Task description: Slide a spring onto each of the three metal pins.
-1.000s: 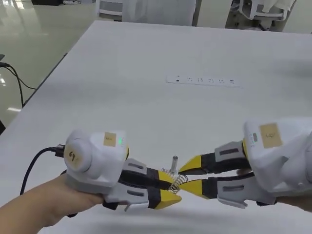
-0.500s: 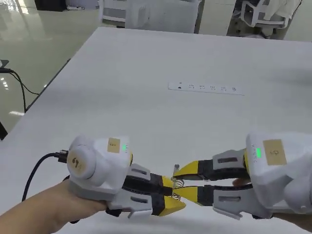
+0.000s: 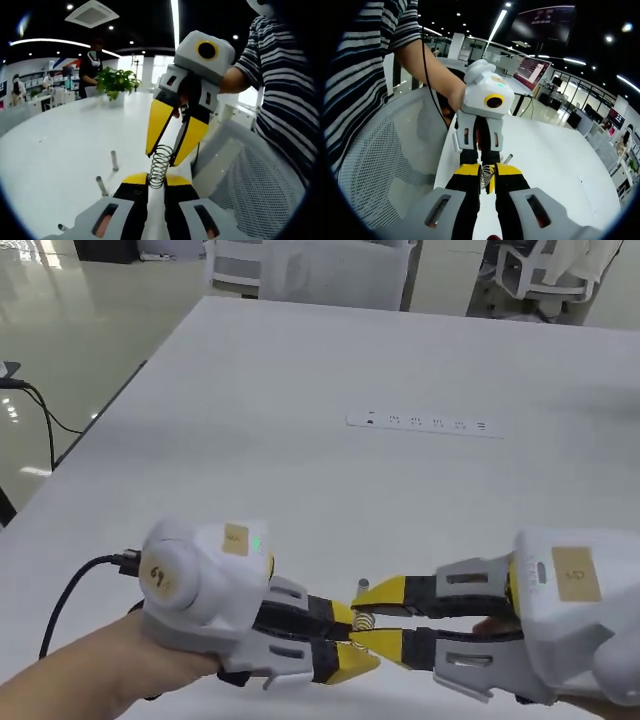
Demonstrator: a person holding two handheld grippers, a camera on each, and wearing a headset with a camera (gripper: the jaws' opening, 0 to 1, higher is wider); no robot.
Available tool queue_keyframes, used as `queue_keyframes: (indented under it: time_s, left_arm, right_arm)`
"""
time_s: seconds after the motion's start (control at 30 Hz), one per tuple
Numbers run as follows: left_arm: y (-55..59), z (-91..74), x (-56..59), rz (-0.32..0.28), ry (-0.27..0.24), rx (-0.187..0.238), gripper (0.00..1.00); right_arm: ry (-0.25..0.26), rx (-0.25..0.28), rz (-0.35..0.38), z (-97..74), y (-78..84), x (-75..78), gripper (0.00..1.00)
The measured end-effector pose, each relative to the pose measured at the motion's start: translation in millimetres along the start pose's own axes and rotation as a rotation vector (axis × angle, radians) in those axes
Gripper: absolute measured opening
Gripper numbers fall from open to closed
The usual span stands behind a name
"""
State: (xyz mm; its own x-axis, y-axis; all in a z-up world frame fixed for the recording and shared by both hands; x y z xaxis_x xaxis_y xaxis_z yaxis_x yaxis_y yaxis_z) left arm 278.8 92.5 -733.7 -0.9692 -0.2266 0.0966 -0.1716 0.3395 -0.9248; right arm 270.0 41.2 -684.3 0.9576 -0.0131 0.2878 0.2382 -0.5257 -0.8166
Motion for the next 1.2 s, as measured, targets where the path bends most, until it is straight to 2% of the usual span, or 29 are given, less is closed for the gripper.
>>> queue_keyframes:
  time_s: [0.17, 0.47, 0.57, 0.63, 0.8, 0.9, 1.0, 1.07, 1.2]
  left_arm:
    - [-1.2, 0.8, -1.2, -0.007, -0.016, 0.002, 0.04]
    - [0.4, -6.4, -5.2, -0.053, -0.041, 0.019, 0.06]
    - [4.0, -7.5, -6.2, -0.075, -0.05, 0.005, 0.08]
    - [6.0, -8.8, -5.3, -0.065, -0.059, -0.001, 0.11]
    - [5.6, -12.4, -7.0, -0.086, -0.074, 0.009, 0.13]
    - [6.6, -15.6, -6.9, -0.105, -0.082, 0.006, 0.18]
    - [8.2, -21.7, -7.7, -0.113, -0.093, 0.007, 0.19]
    - [9.1, -26.1, -10.0, -0.128, -0.115, 0.013, 0.22]
    - [12.8, -33.4, -13.4, -0.15, -0.155, 0.022, 0.34]
  right_arm:
    - [-0.002, -0.013, -0.029, 1.3, -2.2, 1.2, 0.07]
    - [0.01, -0.017, -0.024, -0.3, -1.0, 2.2, 0.07]
    - [0.019, -0.018, -0.021, -1.3, -0.2, 3.4, 0.07]
    - [0.026, -0.017, -0.017, -2.0, 0.4, 4.8, 0.07]
    - [0.031, -0.025, -0.015, -2.8, 2.8, 5.6, 0.07]
    - [0.035, -0.026, -0.012, -3.4, 4.9, 6.3, 0.07]
    - [0.045, -0.03, -0.006, -3.7, 7.0, 7.9, 0.07]
    - [0.048, -0.03, 0.0, -3.4, 7.8, 8.4, 0.07]
    - [0.055, -0.028, 0.008, -2.9, 8.5, 8.8, 0.07]
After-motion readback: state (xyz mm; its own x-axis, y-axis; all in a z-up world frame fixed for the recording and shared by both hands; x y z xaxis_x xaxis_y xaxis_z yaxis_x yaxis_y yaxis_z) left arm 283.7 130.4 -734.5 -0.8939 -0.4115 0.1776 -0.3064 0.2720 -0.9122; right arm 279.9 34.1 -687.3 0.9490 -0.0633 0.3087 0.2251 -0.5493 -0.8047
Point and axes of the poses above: the centre of the closed fingertips' face, and the gripper's own axes: z roughly forward along the fingers, x roughly to its right, y roughly out of its underside, the point moved 5 cm from there along -z, roughly backward along the fingers, and after that the axes turned 1 degree about -x, right-handed, at the moved point
